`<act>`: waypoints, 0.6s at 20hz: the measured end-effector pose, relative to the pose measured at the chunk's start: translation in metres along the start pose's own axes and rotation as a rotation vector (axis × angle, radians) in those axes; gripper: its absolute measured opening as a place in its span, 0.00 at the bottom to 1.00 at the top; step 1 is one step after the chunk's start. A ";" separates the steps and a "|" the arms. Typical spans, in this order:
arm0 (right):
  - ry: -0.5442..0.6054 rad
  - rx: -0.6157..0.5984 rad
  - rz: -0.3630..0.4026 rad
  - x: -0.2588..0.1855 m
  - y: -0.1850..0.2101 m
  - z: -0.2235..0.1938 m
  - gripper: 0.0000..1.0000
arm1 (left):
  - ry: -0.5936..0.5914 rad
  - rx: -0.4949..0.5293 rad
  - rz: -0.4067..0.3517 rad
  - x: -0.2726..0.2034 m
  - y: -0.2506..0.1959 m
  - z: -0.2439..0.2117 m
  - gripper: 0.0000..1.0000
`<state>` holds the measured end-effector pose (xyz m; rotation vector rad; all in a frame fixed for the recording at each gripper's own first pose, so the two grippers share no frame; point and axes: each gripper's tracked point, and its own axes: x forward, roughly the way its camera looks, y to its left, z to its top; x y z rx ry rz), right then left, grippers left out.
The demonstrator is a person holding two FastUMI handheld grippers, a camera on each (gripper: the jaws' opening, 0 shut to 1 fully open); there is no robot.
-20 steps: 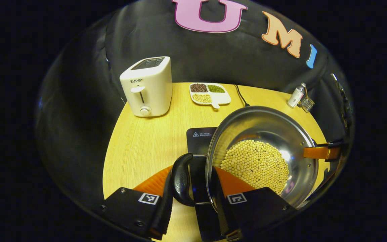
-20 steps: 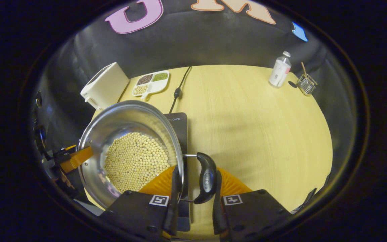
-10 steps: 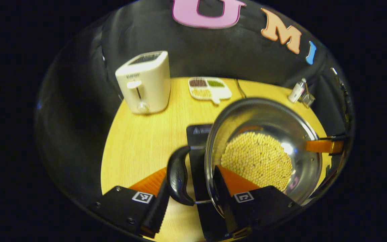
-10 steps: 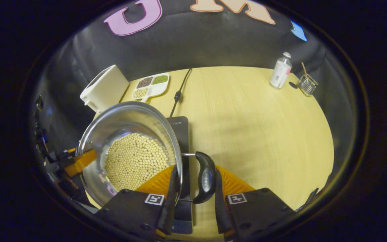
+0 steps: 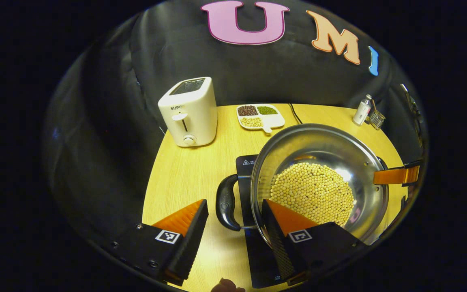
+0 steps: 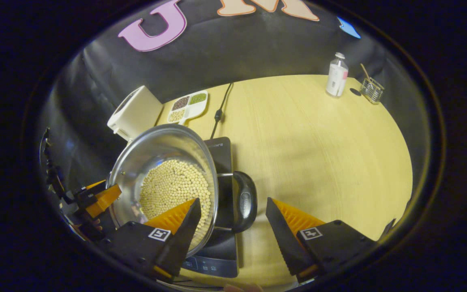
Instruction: First push the handle of the pot to place it horizontally, then grasp the pot with both hands and set it on the induction cooktop.
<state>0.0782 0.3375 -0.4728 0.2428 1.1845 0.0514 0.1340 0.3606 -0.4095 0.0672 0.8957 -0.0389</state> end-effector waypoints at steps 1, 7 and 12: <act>-0.006 0.008 0.000 -0.004 -0.004 0.001 0.95 | -0.014 -0.001 0.003 -0.004 -0.003 0.003 0.82; -0.070 0.086 0.011 -0.029 -0.038 0.015 0.99 | -0.081 0.044 -0.045 -0.026 -0.047 0.023 0.81; -0.106 0.097 0.004 -0.045 -0.098 0.025 0.96 | -0.083 0.058 -0.040 -0.039 -0.101 0.028 0.81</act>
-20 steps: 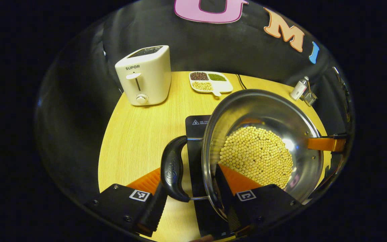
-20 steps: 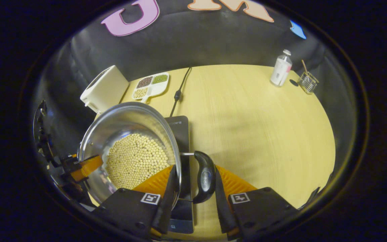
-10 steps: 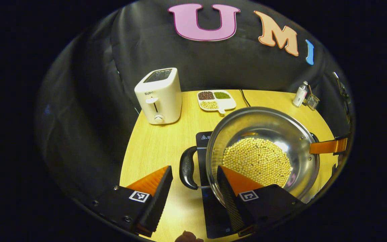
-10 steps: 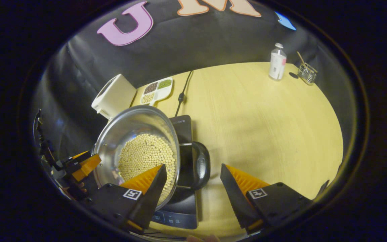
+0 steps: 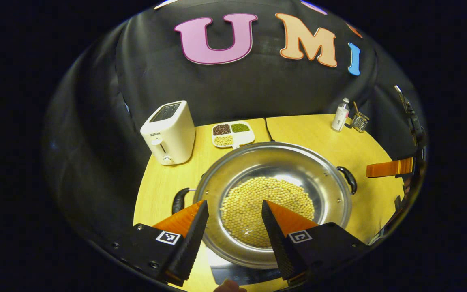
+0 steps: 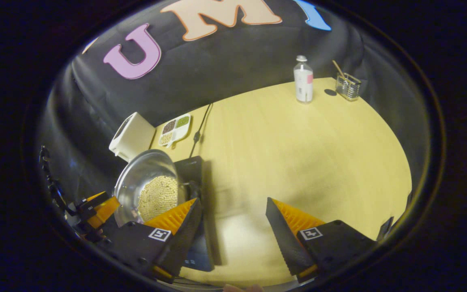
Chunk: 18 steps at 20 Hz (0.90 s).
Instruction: First push the handle of the pot to place it horizontally, then grasp the pot with both hands and set it on the induction cooktop.
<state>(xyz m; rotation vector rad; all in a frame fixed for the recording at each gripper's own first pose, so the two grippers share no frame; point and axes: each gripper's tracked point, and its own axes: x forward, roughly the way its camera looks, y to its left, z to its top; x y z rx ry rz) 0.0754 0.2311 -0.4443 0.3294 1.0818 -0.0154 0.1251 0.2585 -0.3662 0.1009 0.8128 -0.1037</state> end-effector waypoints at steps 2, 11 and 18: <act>-0.006 -0.004 0.007 -0.007 -0.029 0.003 0.96 | 0.004 -0.012 0.004 -0.006 -0.027 0.000 0.81; -0.068 -0.068 0.040 -0.045 -0.141 0.021 0.98 | 0.009 -0.079 0.078 -0.052 -0.138 -0.011 0.81; -0.160 -0.099 0.059 -0.083 -0.168 0.040 0.94 | 0.017 -0.071 0.059 -0.071 -0.185 -0.010 0.81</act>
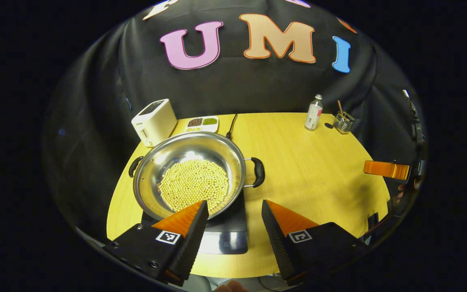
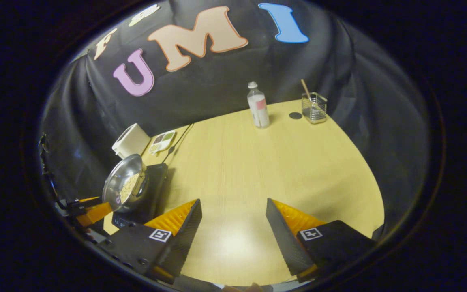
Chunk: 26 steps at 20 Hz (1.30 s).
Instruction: First push the handle of the pot to place it horizontally, then grasp the pot with both hands and set it on the induction cooktop.
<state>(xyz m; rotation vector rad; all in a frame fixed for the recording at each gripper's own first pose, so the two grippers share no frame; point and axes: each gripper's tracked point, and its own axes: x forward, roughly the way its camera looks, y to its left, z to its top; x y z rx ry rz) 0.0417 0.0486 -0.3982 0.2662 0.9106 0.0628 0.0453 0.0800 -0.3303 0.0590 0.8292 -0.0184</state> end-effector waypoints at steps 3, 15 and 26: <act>-0.021 0.008 0.012 -0.013 0.006 0.008 0.98 | -0.047 -0.018 -0.039 -0.006 -0.013 0.022 0.82; -0.315 -0.111 0.062 -0.116 0.118 0.081 0.94 | -0.360 -0.079 -0.071 -0.106 0.029 0.096 0.79; -0.671 -0.243 -0.004 -0.257 0.194 0.152 0.94 | -0.756 -0.093 -0.140 -0.241 0.022 0.174 0.81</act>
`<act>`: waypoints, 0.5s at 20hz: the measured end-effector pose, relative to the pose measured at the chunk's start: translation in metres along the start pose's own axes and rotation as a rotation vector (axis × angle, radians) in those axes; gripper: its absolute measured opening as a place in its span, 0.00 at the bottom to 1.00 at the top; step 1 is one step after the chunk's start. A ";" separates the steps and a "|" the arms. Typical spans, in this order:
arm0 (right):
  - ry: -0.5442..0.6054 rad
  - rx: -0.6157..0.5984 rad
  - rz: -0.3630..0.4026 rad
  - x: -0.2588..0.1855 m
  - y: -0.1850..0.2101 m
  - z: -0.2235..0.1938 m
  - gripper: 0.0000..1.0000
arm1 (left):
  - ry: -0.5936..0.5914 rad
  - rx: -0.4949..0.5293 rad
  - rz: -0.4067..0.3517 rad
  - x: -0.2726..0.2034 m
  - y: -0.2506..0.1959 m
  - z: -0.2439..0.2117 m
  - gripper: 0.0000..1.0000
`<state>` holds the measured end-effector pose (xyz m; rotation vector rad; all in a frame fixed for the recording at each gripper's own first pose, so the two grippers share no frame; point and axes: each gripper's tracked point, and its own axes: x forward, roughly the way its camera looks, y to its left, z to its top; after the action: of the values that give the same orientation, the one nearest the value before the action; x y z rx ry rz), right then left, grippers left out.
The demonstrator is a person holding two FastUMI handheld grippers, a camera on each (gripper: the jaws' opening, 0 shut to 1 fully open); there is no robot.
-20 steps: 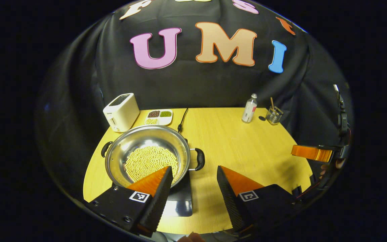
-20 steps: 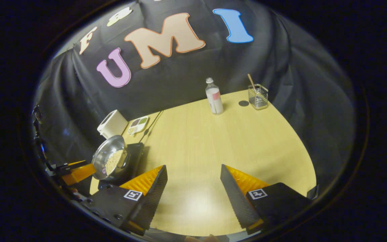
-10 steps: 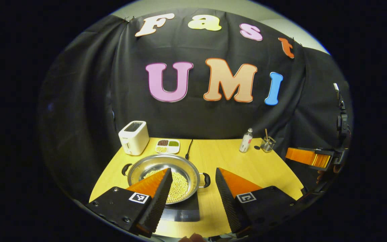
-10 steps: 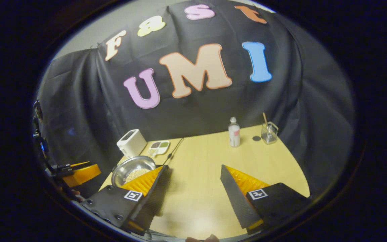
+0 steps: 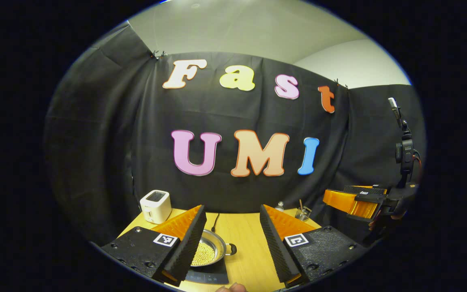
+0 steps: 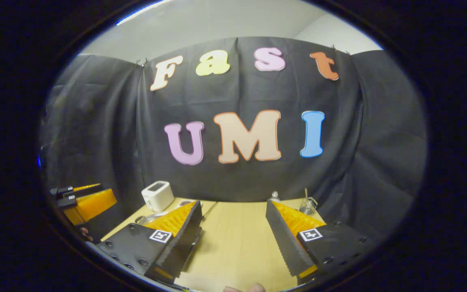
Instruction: First push the handle of the pot to place it horizontally, then grasp the pot with both hands and set it on the induction cooktop.
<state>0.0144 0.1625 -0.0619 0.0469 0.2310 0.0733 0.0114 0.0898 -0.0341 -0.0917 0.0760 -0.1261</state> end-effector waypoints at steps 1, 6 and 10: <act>-0.047 -0.023 -0.008 -0.004 -0.002 0.013 0.94 | -0.026 0.010 0.006 -0.004 0.000 0.011 0.76; -0.137 -0.189 -0.030 -0.032 -0.031 0.038 0.99 | -0.100 0.080 0.048 -0.013 -0.015 0.034 0.80; -0.119 -0.126 -0.088 -0.051 -0.104 0.036 0.99 | -0.052 0.080 0.012 -0.005 -0.061 0.022 0.81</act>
<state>-0.0195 0.0537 -0.0216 -0.0844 0.1086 -0.0031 0.0007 0.0324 -0.0057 -0.0151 0.0197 -0.1150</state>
